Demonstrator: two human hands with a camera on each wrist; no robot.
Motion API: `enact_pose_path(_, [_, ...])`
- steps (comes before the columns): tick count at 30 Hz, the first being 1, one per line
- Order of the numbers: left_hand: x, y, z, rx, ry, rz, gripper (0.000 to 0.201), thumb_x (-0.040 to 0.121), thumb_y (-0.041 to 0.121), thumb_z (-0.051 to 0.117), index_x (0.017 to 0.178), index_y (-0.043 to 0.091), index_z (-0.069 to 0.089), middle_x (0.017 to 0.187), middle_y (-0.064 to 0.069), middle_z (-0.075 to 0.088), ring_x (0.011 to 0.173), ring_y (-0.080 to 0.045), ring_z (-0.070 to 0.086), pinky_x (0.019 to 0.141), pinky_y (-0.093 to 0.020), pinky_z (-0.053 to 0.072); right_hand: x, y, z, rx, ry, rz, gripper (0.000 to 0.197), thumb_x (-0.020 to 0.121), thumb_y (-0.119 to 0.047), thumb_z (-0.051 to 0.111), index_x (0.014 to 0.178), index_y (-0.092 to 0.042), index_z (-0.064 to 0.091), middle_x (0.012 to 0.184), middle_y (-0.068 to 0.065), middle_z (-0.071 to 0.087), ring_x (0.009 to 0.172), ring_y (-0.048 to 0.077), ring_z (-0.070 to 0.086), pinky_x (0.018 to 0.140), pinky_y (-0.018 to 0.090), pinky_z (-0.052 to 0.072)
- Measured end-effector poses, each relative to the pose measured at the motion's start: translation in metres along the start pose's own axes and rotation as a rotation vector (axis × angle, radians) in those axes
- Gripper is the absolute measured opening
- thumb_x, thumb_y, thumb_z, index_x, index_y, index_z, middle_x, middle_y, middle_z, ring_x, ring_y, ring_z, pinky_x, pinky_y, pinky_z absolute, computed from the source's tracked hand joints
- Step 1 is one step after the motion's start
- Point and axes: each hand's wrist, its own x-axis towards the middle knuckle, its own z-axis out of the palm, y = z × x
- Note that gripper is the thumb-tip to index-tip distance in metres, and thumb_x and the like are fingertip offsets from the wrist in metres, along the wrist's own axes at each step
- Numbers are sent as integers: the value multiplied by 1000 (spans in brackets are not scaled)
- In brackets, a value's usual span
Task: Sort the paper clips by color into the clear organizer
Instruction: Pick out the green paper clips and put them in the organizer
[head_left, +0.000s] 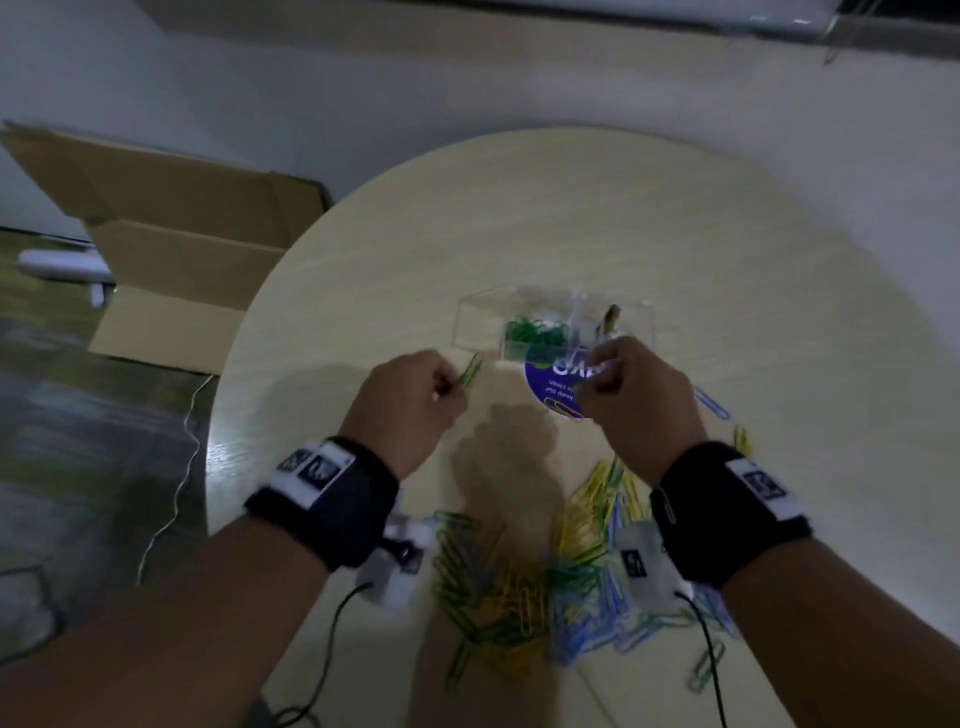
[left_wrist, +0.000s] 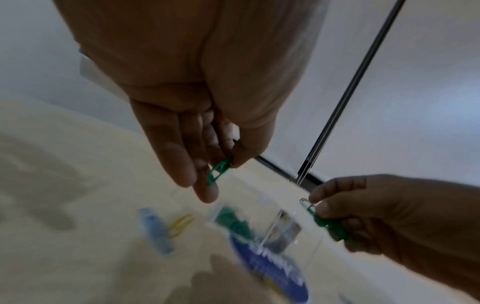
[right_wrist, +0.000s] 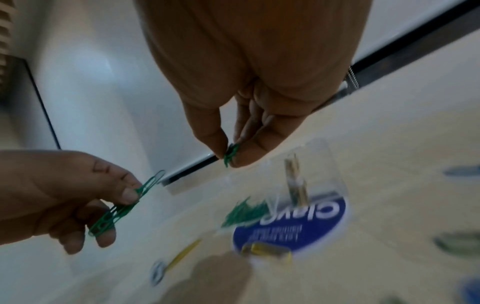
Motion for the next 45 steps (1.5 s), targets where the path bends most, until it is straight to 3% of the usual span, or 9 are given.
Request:
enact_pose_path(4, [56,42,13,-148,39,-10,5,81,15,65,76,15,67,64,-6,71,62,-19,69,67,-35,57,50,-4,-8,40,28,29,9,72,-18,66,81,-20,67,76,-3,68,80,19,64,65,21,39])
enact_pose_path(11, [87,41,31,-114,79,-6,31,83,35,59,91,8,71,91,-11,73,75,-30,69,71,-43,57,73,-15,-1,-48,-81,4,21,86,-28,62,102,-19,73,106,4,72,103,24,63,86,26,44])
enact_pose_path(18, [-17,-7,13,147,-43,191,14,92,28,59,100,26,71,92,2,61,80,-17,58,76,-33,48,-44,23,-7,-31,-143,-125,16,84,-15,64,91,-27,72,89,-2,72,78,12,61,71,20,40])
enact_pose_path(23, [-120,-63,35,321,-192,206,22,83,24,61,104,24,68,99,3,58,92,-22,55,78,-38,52,-147,48,27,-348,-402,-522,34,82,-33,53,110,-18,66,111,0,65,103,20,51,90,32,44])
enact_pose_path(26, [-157,-77,48,453,-252,241,47,83,37,59,129,23,54,131,1,50,119,-25,48,94,-41,48,-169,55,37,-547,-535,-409,68,78,-60,45,136,-23,48,143,1,45,133,30,37,105,47,40])
enact_pose_path(31, [-173,-92,51,465,-267,229,64,83,60,52,142,43,33,160,0,18,147,-26,16,112,-42,29,-148,59,47,-576,-485,-319,76,79,-76,31,144,-36,31,158,9,19,146,36,9,115,52,21])
enact_pose_path(35, [-164,-101,41,357,-165,193,54,88,63,44,138,45,42,160,1,21,146,-27,20,113,-45,31,-123,49,45,-565,-368,-229,79,79,-74,27,143,-27,37,157,10,22,145,39,12,115,52,20])
enact_pose_path(40, [-143,-109,25,354,117,233,38,87,21,54,123,29,62,134,3,56,115,-28,49,92,-43,47,-125,24,57,-401,-241,-543,38,88,-38,48,119,-21,63,127,-1,62,121,33,51,100,47,42])
enact_pose_path(45, [-118,-108,29,536,38,344,31,82,18,59,111,26,68,110,6,63,100,-28,51,76,-40,46,-127,6,83,-529,-333,-502,48,81,-40,41,121,-22,61,131,2,57,121,34,46,98,45,43])
